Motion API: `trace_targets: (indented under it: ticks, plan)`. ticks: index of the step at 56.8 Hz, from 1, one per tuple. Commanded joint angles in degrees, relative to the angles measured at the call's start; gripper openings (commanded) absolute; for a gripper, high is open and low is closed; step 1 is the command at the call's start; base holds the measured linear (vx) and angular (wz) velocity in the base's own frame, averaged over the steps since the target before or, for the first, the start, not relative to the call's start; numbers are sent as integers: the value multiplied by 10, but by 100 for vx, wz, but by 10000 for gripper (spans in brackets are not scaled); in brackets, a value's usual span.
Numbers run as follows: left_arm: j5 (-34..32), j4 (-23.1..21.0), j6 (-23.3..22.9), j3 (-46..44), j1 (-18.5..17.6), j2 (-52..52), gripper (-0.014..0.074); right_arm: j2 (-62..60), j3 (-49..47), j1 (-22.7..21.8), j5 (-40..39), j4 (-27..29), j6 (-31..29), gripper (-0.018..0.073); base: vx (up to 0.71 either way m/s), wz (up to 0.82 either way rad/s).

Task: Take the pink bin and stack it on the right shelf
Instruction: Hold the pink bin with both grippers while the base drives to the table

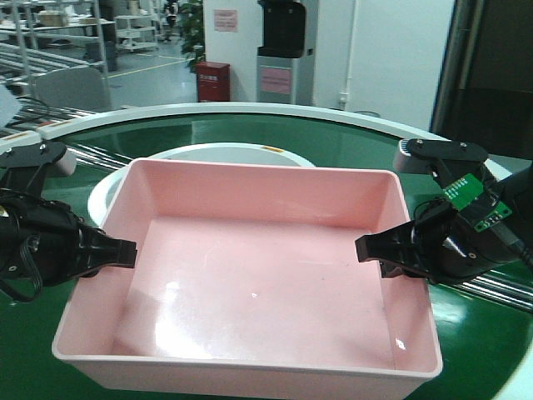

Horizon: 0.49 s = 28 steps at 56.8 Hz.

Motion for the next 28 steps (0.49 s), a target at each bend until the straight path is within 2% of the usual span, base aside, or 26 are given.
trace_targets:
  ticks: [1, 13, 28]
  plan:
    - [-26, -26, 12, -19, -2, -24, -1, -23, -18, -5, -47, -5, -17, -8, -15, -31]
    - [-26, -26, 12, -19, -2, -24, -1, -23, -18, -5, -47, -5, -17, -8, -15, -41]
    - [-26, -26, 12, -19, -2, -24, -1, -23, -18, -5, -47, -5, -17, -8, -15, -58]
